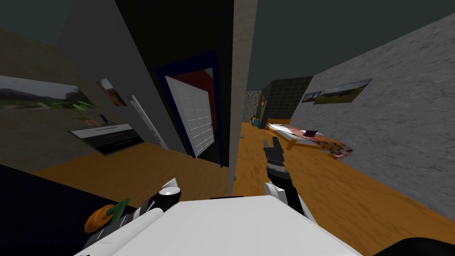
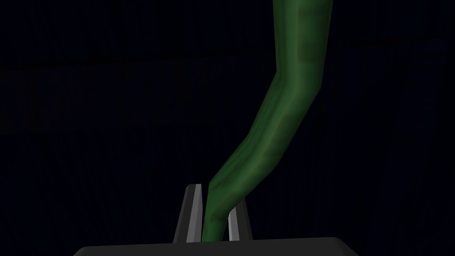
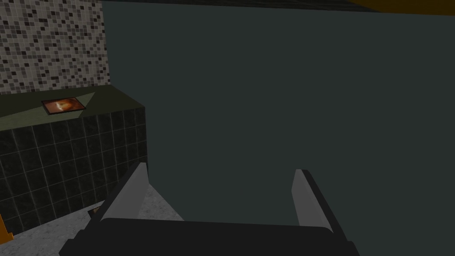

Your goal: Push the door open

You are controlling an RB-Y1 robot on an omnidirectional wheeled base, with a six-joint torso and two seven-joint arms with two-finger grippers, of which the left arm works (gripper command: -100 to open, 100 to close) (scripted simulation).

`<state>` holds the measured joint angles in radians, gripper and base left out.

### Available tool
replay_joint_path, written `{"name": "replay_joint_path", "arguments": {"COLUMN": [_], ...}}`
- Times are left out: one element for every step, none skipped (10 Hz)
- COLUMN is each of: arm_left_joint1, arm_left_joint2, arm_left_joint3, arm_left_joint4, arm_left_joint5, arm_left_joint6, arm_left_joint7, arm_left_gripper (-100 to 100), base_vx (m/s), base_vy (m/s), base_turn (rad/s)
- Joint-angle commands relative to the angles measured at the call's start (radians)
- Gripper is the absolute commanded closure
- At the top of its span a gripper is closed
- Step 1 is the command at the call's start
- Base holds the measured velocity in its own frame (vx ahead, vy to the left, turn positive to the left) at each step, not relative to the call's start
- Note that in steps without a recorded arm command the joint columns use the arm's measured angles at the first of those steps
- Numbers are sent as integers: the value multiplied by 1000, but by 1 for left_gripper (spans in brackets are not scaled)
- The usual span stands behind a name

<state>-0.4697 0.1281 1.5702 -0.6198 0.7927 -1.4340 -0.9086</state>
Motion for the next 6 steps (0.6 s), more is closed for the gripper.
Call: {"name": "replay_joint_path", "arguments": {"arm_left_joint1": [0, 0, 1, 1, 1, 1], "arm_left_joint2": [-8, -8, -7, -7, -7, -7], "arm_left_joint3": [4, 4, 8, 8, 8, 8], "arm_left_joint4": [-1, -1, -1, -1, -1, -1], "arm_left_joint5": [3, 3, 5, 5, 5, 5], "arm_left_joint6": [-3, -3, -4, -4, -4, -4], "arm_left_joint7": [-2, -2, -3, -3, -3, -3], "arm_left_gripper": [100, 100, 100, 100, 100, 100], "base_vx": [0, 0, 0, 0, -1, -1], "base_vy": [5, 0, 7, 10, 8, 8], "base_turn": [5, 0, 7, 10, 7, 8]}}
